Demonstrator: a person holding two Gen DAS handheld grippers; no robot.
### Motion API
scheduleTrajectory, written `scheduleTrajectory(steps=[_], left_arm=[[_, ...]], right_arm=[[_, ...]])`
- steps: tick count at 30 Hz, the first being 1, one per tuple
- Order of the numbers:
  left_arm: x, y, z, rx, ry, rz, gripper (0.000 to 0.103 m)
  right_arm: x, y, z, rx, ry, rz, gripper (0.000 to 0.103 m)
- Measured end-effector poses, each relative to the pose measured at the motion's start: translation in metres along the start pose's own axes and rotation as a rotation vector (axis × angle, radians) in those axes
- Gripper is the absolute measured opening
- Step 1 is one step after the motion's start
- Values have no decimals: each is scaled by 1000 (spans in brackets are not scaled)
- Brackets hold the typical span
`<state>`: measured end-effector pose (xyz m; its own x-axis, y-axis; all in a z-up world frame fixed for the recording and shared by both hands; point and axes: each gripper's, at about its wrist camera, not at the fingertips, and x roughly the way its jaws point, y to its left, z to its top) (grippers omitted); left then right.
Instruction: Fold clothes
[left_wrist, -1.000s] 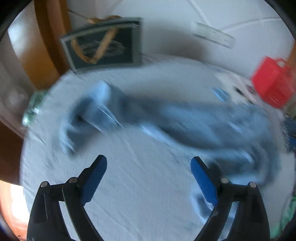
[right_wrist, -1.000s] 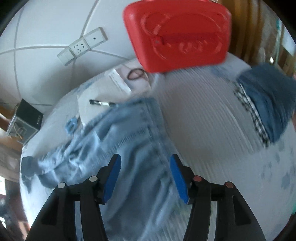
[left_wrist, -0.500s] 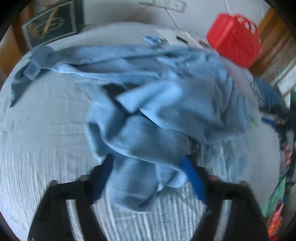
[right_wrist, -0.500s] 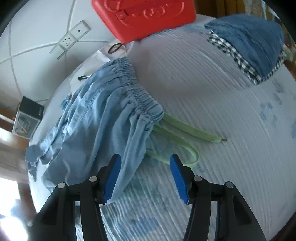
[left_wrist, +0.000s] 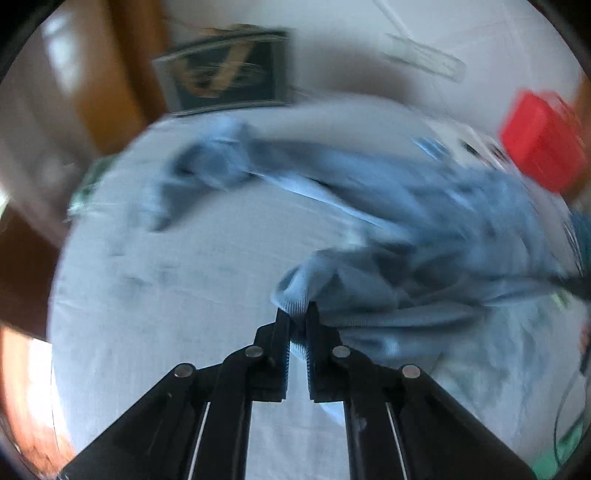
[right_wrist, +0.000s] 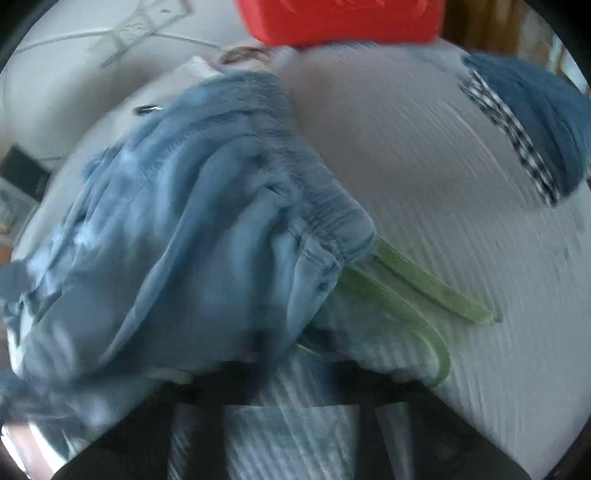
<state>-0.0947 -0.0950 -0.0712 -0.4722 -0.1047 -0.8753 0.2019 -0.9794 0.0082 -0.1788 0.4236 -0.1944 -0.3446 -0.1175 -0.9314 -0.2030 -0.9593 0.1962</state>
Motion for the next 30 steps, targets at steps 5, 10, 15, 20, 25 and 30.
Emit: scheduleTrajectory(steps=[5, 10, 15, 20, 25, 30], left_arm=[[-23, 78, 9, -84, -31, 25, 7], [8, 103, 16, -74, 36, 18, 37], [20, 113, 20, -146, 43, -27, 66], [14, 99, -10, -142, 70, -48, 66], [34, 70, -64, -141, 154, -95, 66], [68, 35, -99, -126, 227, -68, 66]], right_arm=[[-80, -30, -12, 49, -119, -8, 3], [-97, -69, -31, 121, -81, -48, 3], [-89, -90, -51, 220, -44, -12, 23], [-98, -99, -66, 255, -74, 41, 29], [-88, -101, -74, 273, -64, 88, 34], [-71, -98, -66, 294, -57, 89, 58]])
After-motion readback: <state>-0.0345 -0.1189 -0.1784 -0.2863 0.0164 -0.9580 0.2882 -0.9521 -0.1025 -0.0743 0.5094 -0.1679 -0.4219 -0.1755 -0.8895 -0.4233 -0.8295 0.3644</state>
